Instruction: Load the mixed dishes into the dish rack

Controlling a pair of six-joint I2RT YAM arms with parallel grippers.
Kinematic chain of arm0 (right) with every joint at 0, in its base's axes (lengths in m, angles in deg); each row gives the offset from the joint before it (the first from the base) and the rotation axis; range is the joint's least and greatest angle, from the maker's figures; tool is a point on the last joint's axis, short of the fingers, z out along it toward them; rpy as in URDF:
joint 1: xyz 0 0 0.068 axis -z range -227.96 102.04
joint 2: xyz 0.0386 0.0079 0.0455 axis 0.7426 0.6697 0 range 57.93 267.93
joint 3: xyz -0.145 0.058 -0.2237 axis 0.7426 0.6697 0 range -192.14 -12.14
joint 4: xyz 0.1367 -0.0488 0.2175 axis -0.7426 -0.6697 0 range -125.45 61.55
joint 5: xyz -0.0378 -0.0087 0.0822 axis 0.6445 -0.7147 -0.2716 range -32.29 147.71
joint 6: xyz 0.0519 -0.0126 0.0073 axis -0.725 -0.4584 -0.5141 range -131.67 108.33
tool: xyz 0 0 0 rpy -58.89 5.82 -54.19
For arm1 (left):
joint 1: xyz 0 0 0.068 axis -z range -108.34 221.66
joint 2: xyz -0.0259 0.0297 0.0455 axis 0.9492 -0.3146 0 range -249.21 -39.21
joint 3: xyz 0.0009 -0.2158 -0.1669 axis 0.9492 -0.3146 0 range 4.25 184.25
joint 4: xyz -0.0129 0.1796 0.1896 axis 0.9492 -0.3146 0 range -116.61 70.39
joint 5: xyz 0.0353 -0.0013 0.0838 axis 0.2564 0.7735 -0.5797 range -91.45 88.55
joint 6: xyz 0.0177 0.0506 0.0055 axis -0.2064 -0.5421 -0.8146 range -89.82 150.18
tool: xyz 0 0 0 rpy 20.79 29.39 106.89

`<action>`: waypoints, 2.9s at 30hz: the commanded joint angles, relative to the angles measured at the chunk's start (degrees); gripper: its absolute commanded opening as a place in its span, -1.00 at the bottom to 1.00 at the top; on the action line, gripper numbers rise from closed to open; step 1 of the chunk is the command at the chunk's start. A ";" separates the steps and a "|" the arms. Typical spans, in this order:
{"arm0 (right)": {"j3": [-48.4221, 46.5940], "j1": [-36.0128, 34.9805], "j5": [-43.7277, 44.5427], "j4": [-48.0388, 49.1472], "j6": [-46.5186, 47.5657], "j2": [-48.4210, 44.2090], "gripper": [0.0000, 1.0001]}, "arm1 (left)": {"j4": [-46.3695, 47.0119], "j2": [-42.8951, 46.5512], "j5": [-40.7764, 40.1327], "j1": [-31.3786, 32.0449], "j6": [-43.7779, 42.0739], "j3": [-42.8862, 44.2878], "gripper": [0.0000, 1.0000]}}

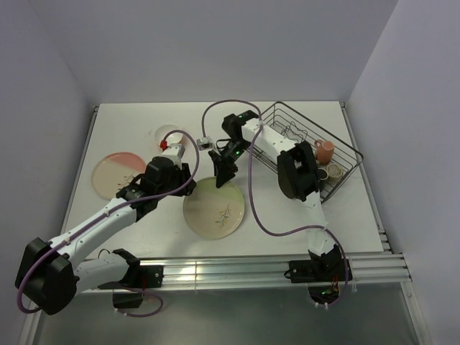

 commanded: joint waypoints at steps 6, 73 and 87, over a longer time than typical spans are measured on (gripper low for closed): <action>1.57 1.71 -4.11 -2.08 -3.66 -5.76 -1.00 | 2.39 1.50 1.03 0.08 0.41 1.32 0.10; 4.56 17.00 12.06 39.50 -51.82 -38.99 -1.00 | 8.01 25.75 4.28 -3.26 -5.66 -0.96 0.88; -7.83 30.80 22.61 45.13 -52.46 -31.61 -1.00 | 8.10 27.60 3.67 -3.26 -4.07 -4.12 0.88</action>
